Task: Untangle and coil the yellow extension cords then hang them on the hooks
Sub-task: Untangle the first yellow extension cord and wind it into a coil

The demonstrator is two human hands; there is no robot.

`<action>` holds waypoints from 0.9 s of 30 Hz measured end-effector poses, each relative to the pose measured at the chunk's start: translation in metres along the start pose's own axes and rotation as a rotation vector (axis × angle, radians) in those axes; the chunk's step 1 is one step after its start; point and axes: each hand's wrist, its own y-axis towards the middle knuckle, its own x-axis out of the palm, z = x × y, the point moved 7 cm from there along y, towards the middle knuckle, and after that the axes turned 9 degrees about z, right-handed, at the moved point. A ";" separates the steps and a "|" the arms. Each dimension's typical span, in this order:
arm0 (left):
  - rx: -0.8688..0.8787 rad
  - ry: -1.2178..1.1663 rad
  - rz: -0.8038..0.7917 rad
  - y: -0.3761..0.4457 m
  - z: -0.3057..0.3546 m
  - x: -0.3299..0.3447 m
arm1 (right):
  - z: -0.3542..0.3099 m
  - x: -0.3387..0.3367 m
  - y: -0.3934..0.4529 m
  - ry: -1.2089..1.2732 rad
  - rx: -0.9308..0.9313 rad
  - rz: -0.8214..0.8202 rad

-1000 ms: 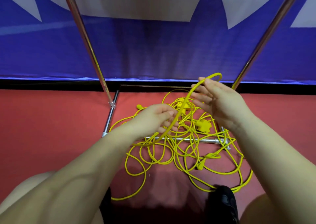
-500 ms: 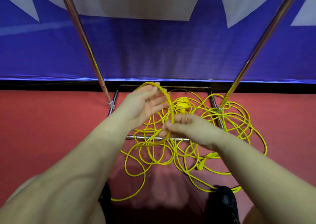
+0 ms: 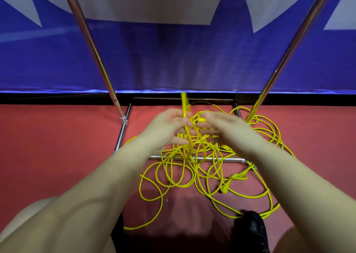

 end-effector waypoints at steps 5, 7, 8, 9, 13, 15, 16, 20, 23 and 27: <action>-0.076 -0.418 0.093 0.004 0.008 -0.010 | 0.019 0.035 -0.011 -0.207 -0.084 -0.122; -0.077 -0.460 0.067 0.003 0.010 -0.008 | 0.012 0.029 -0.006 -0.299 -0.153 -0.020; -0.065 -0.448 0.050 0.004 0.010 -0.006 | 0.008 0.025 -0.004 -0.293 -0.161 0.013; -0.049 -0.399 0.033 0.005 0.009 -0.005 | 0.004 0.020 -0.003 -0.241 -0.152 0.039; 0.078 0.319 -0.121 0.000 -0.008 0.005 | -0.014 -0.016 0.005 0.164 -0.058 0.200; 0.123 0.513 -0.224 -0.005 -0.019 0.017 | -0.016 -0.030 0.007 0.342 -0.013 0.244; 0.136 0.514 -0.231 -0.007 -0.021 0.020 | -0.015 -0.032 0.009 0.399 0.009 0.253; 0.259 0.541 -0.087 0.001 -0.010 0.006 | -0.012 -0.024 0.009 0.515 0.040 0.218; 0.206 0.302 0.046 0.004 0.001 -0.004 | -0.011 -0.012 0.005 0.248 -0.041 0.134; 0.081 -0.023 0.014 0.002 0.010 -0.001 | 0.023 0.041 -0.011 -0.334 -0.121 -0.188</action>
